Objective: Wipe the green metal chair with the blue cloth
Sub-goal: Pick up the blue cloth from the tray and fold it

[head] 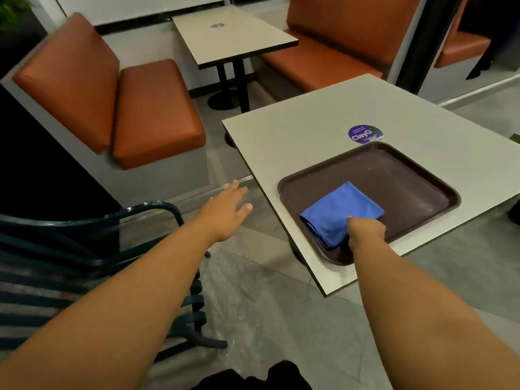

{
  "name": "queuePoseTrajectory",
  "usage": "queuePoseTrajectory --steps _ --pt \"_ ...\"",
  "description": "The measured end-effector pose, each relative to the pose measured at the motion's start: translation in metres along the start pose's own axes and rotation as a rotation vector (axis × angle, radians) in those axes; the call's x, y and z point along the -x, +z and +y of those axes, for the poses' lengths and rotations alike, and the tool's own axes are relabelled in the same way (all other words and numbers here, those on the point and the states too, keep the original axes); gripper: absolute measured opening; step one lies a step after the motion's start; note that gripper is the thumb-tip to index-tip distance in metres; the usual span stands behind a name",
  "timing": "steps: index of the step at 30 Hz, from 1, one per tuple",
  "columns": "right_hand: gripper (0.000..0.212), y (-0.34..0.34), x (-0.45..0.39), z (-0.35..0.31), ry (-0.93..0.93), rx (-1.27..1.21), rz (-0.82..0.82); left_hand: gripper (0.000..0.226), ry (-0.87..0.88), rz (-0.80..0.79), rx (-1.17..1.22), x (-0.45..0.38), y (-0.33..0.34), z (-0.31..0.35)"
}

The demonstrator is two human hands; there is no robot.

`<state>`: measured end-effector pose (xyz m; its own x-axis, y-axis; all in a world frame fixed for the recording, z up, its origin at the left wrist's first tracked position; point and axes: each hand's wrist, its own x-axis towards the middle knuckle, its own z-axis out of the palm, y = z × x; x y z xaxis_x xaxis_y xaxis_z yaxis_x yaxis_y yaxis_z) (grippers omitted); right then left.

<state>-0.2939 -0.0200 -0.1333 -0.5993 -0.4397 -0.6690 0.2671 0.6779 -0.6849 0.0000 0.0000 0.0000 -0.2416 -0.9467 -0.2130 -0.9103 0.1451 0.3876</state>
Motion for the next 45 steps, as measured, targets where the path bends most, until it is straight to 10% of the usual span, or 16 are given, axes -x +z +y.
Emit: queuePoseTrajectory --steps 6,9,21,25,36,41,45 --pt "0.038 0.004 -0.003 -0.005 -0.141 0.383 -0.128 0.057 -0.044 -0.003 0.005 -0.001 -0.001 -0.013" --pt "0.027 0.011 0.009 -0.008 -0.271 0.081 -0.096 0.057 -0.06 0.01 0.022 -0.001 -0.001 -0.019" --pt "0.029 0.033 0.133 -0.039 -0.078 -0.471 -1.21 0.079 -0.256 -0.085 1.064 0.003 -0.007 -0.011" --pt "0.043 0.042 0.158 -0.044 -0.096 -0.41 -1.482 0.045 -0.174 -0.213 1.435 0.015 -0.014 -0.017" --pt "0.022 0.073 0.196 -0.031 -0.772 0.292 -0.86 0.035 -0.198 0.394 1.085 0.061 -0.036 -0.049" --pt "0.063 0.093 0.22 -0.026 -0.983 0.361 -1.031 0.059 -0.288 0.399 0.922 0.087 -0.049 -0.077" --pt "0.052 0.112 0.242 -0.022 -1.221 0.64 -0.965 0.049 -0.373 0.435 0.527 0.114 -0.059 -0.097"
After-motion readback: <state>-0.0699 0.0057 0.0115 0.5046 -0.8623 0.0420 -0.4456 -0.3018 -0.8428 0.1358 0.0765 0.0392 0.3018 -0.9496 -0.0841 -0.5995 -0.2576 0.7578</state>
